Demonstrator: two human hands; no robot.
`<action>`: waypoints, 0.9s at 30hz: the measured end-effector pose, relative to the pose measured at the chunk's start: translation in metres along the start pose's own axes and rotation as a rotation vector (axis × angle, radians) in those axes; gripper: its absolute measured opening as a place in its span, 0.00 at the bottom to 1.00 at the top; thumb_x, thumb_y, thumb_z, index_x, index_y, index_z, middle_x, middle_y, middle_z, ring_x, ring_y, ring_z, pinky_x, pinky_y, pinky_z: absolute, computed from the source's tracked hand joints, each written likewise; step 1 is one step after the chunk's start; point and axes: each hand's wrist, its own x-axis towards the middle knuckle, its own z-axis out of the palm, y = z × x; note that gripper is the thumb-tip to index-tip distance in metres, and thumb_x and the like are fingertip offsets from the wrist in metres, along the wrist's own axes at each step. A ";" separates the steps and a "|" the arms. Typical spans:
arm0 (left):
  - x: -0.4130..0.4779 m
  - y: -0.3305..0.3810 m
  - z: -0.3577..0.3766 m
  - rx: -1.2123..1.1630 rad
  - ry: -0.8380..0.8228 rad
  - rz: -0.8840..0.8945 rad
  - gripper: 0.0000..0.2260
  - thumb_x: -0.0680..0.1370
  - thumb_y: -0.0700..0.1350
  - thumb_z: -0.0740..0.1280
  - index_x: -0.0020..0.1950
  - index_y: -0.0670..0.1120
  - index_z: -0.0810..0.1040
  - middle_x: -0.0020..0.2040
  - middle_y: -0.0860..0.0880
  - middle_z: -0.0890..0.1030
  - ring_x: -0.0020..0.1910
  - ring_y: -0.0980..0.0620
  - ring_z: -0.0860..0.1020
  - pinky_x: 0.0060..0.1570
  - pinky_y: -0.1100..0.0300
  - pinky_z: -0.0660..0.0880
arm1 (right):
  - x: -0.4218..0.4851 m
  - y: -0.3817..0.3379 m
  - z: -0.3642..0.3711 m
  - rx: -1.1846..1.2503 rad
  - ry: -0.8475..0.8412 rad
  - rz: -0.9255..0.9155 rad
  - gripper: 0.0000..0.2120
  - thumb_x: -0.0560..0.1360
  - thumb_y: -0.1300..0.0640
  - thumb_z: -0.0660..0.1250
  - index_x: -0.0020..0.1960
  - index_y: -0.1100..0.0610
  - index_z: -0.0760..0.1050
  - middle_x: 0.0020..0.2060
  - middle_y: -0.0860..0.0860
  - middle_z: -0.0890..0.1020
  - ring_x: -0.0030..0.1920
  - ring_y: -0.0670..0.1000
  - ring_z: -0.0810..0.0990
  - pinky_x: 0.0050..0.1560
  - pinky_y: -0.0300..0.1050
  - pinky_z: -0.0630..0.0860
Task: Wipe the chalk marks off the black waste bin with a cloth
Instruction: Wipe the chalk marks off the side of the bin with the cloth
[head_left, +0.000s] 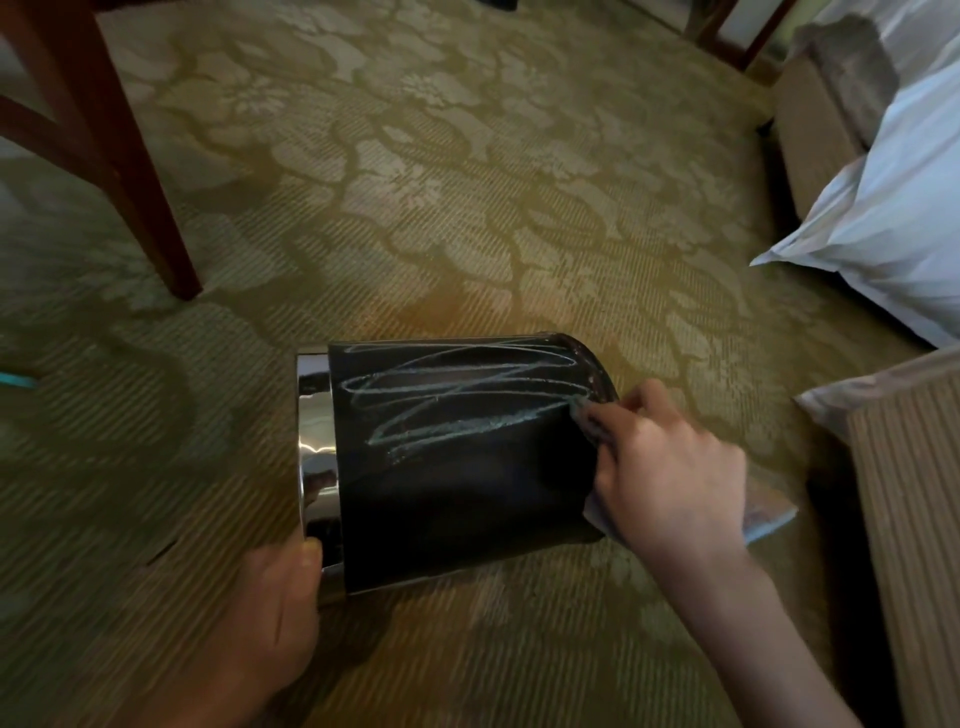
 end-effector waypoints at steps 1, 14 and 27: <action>-0.001 -0.001 0.000 0.007 -0.009 -0.002 0.17 0.72 0.37 0.55 0.31 0.57 0.57 0.28 0.63 0.61 0.29 0.65 0.70 0.27 0.71 0.59 | -0.003 -0.011 -0.001 0.018 -0.005 -0.023 0.12 0.69 0.55 0.69 0.52 0.48 0.81 0.44 0.50 0.76 0.37 0.53 0.78 0.29 0.41 0.62; -0.007 0.000 0.003 -0.096 0.093 0.011 0.13 0.78 0.46 0.51 0.35 0.57 0.64 0.26 0.63 0.63 0.28 0.60 0.69 0.29 0.65 0.63 | -0.014 -0.059 -0.016 -0.031 -0.048 -0.094 0.11 0.66 0.54 0.71 0.48 0.49 0.81 0.44 0.49 0.75 0.38 0.50 0.78 0.27 0.40 0.57; -0.003 0.004 -0.002 -0.165 0.007 0.097 0.21 0.78 0.41 0.51 0.43 0.70 0.65 0.42 0.73 0.75 0.34 0.78 0.70 0.35 0.86 0.61 | -0.023 -0.091 -0.019 -0.013 0.008 -0.172 0.10 0.61 0.58 0.72 0.43 0.55 0.81 0.39 0.52 0.76 0.34 0.52 0.76 0.28 0.40 0.58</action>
